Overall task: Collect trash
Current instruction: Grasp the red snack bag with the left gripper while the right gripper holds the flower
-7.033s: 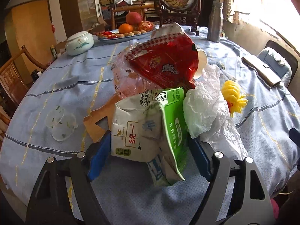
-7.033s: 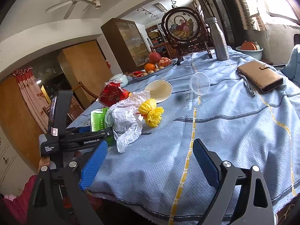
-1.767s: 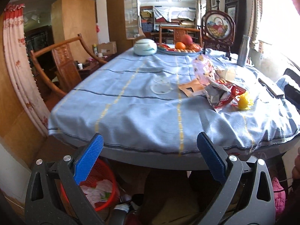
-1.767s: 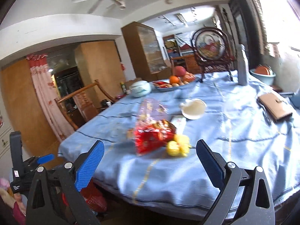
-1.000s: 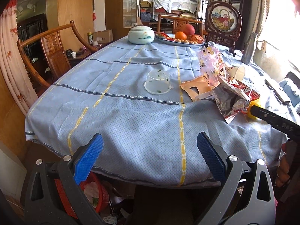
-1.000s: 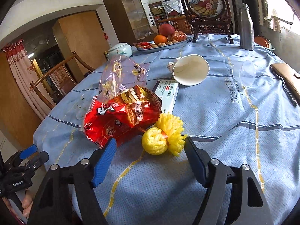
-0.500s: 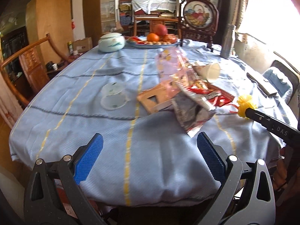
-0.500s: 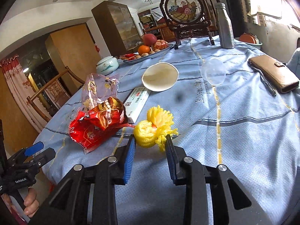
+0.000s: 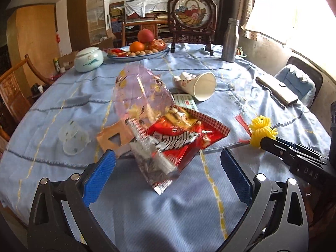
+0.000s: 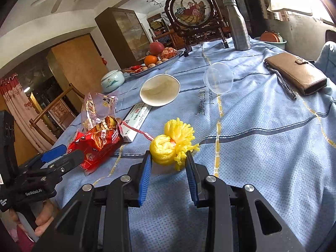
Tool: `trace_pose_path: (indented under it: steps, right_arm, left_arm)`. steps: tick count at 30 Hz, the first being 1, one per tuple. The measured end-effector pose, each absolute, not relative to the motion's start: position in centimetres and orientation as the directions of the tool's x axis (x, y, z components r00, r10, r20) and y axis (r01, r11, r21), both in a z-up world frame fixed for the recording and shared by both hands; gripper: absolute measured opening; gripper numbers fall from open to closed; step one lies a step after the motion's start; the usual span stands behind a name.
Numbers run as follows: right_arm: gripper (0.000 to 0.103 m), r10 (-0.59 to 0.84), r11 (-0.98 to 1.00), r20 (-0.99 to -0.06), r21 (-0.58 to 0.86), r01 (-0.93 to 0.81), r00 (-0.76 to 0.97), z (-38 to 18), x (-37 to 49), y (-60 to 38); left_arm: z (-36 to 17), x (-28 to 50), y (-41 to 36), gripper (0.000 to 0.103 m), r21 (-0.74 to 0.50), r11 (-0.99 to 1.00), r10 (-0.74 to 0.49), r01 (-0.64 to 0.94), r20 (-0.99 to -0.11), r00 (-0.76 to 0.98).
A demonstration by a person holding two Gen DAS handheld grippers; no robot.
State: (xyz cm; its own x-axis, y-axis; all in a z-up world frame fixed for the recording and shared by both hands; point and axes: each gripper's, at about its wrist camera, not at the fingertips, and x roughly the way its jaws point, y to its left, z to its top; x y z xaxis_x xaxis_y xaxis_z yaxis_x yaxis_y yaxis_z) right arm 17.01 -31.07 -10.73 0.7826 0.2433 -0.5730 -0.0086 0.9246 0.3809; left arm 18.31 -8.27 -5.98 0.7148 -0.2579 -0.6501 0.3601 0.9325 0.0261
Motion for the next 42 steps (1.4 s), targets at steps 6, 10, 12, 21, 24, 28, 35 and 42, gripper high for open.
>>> trace_pose_path:
  steps: [6,10,12,21,24,28,35,42]
  right_arm:
    - [0.033,0.258,0.921,-0.563,0.389,-0.023,0.785,-11.0,17.0,-31.3]
    - [0.033,0.271,0.917,-0.558,0.398,-0.035,0.785,-10.9,17.0,-31.4]
    - [0.033,0.271,0.919,-0.557,0.394,-0.037,0.785,-11.0,17.0,-31.4]
    - [0.033,0.268,0.924,-0.559,0.380,-0.045,0.785,-10.9,16.9,-31.4]
    - [0.033,0.269,0.921,-0.556,0.387,-0.042,0.787,-10.9,16.7,-31.7]
    - [0.033,0.265,0.919,-0.550,0.393,-0.035,0.792,-10.7,16.4,-32.1]
    - [0.032,0.269,0.921,-0.541,0.387,-0.048,0.797,-10.1,15.9,-31.4]
    - [0.032,0.268,0.927,-0.509,0.369,-0.075,0.818,-8.4,15.0,-30.5]
  left_arm:
    - [-6.7,20.9,-8.8,0.096,-0.072,0.939,-0.289,0.337,-0.700,0.653]
    - [-6.7,21.6,-9.8,0.096,-0.079,0.942,-0.282,0.325,-0.709,0.646]
    - [-6.5,22.1,-10.1,0.096,-0.087,0.945,-0.282,0.315,-0.706,0.649]
    - [-8.0,24.4,-12.0,0.096,-0.143,0.950,-0.279,0.279,-0.793,0.542]
    - [-8.5,24.1,-12.0,0.096,-0.127,0.944,-0.280,0.305,-0.797,0.535]
    - [-7.1,22.4,-10.8,0.063,-0.132,0.924,-0.326,0.358,-0.759,0.563]
    - [-5.8,20.5,-7.7,0.060,-0.183,0.922,-0.362,0.341,-0.716,0.596]
    - [-2.4,18.7,-2.8,0.060,-0.183,0.942,-0.329,0.279,-0.651,0.683]
